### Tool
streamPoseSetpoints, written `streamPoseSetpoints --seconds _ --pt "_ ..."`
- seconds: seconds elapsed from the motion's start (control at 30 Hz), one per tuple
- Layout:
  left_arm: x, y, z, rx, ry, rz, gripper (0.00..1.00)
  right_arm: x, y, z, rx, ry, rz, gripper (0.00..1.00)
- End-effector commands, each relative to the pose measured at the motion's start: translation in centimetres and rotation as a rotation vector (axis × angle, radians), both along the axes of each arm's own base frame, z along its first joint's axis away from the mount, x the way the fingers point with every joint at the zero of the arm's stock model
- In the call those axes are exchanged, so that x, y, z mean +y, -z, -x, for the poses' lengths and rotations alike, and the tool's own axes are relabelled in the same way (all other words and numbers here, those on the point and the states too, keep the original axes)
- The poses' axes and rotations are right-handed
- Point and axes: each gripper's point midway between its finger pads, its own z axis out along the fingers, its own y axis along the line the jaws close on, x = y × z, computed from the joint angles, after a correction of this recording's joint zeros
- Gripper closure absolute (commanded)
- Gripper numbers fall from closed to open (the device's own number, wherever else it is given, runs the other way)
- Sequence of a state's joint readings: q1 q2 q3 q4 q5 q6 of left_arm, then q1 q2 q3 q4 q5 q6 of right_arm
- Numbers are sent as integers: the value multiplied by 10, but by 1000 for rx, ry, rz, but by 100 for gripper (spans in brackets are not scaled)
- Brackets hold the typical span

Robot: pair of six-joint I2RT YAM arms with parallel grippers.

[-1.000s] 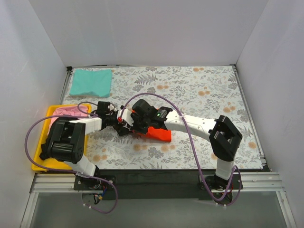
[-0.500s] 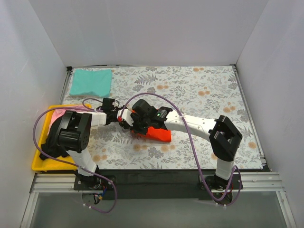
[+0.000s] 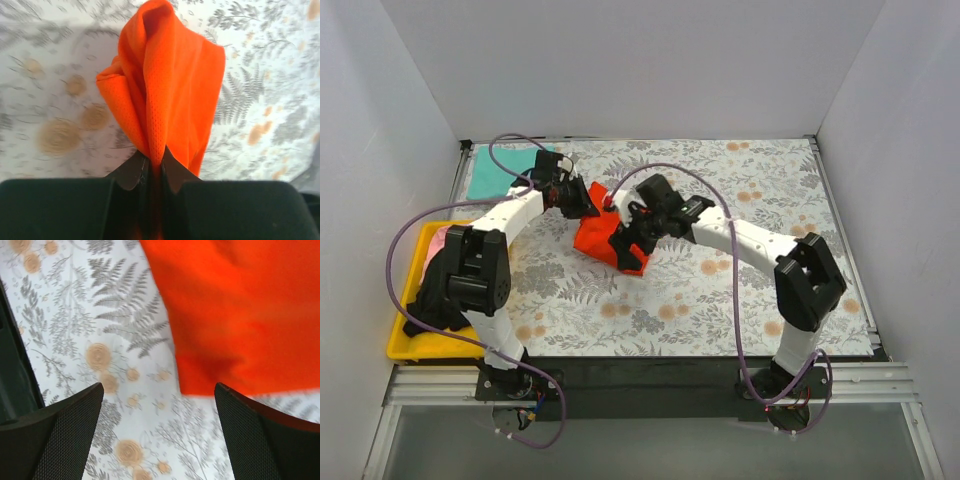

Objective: Fold and stack the t-shirts
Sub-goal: Neatly place the folded tshirt to the corner

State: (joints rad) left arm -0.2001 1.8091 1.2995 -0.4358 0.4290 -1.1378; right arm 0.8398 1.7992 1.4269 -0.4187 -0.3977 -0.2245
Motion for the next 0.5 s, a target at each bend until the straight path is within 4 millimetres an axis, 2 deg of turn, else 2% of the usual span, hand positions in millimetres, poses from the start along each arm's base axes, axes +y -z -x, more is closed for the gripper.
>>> streamPoseSetpoints --seconds 0.0,0.03,0.07,0.1,0.2,0.23,0.27,0.3,0.33,0.43,0.47 --pt "40 -10 -23 -114 99 -281 99 -31 -48 -16 7 72 -106 2" --pt "49 -7 -31 -137 134 -340 99 -40 -45 -20 8 97 -95 2" --pt "52 -11 -39 -158 140 -360 99 -52 -50 -29 -3 129 -100 2" --pt "57 -25 -57 -212 146 -381 99 -59 -50 -32 -10 147 -96 2" --pt "74 -41 -84 -316 193 -466 100 -81 -49 -41 -27 202 -83 2" --pt "77 -59 -96 -373 192 -469 100 -86 -48 -42 -32 213 -77 2" --pt "83 -68 -105 -415 202 -483 100 -92 -50 -44 -45 227 -76 2" --pt "91 -71 -112 -432 199 -474 100 -95 -50 -44 -51 231 -74 2" --pt "94 -89 -122 -484 199 -472 100 -98 -50 -46 -61 242 -65 2" --pt "110 -101 -138 -535 182 -499 100 -105 -51 -48 -77 258 -60 2" --pt "114 -114 -145 -568 169 -512 100 -106 -51 -49 -81 263 -58 2"
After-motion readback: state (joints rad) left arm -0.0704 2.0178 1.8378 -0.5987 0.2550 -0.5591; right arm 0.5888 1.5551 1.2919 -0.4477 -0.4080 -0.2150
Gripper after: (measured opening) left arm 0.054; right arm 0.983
